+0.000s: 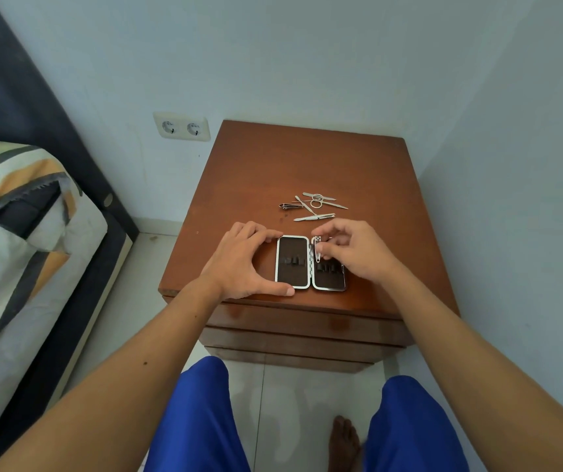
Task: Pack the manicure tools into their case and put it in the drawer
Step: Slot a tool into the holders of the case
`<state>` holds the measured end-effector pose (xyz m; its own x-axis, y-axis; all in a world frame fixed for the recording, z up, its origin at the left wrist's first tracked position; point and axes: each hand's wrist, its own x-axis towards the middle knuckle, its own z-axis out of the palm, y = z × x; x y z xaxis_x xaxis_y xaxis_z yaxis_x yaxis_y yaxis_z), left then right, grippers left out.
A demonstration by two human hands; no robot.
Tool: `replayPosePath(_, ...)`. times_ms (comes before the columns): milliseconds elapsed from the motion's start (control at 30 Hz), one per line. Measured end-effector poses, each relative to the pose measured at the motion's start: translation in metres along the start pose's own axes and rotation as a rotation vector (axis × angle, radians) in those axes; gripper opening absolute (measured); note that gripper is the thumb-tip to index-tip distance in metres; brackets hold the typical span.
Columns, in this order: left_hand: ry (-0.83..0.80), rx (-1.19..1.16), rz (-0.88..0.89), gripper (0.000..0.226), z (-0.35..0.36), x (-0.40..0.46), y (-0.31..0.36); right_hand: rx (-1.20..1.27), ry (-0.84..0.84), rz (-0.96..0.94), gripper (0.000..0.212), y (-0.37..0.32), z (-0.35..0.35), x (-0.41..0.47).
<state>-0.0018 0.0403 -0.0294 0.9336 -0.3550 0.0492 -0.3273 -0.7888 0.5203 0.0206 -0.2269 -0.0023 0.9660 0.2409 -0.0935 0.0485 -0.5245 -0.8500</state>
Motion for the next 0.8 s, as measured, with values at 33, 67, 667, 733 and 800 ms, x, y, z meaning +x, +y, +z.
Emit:
replayPosePath(33,-0.002,-0.002,-0.005,0.114,0.0,0.0,0.0,-0.022,0.005,-0.012,0.021,0.0,0.0,-0.001)
replayPosePath(67,-0.005,-0.004,-0.01,0.113,0.0,0.0,0.0,-0.05,0.005,-0.03,0.022,0.0,0.0,-0.001)
replayPosePath(667,-0.011,-0.014,-0.024,0.112,0.0,-0.001,0.002,-0.48,-0.123,-0.192,0.048,0.001,-0.007,-0.028)
replayPosePath(733,-0.015,-0.01,-0.023,0.112,-0.001,-0.002,0.003,-0.461,-0.12,-0.187,0.048,0.002,-0.007,-0.029)
replayPosePath(800,-0.015,-0.004,-0.016,0.112,-0.001,-0.002,0.003,-0.437,-0.114,-0.177,0.048,0.003,-0.007,-0.029)
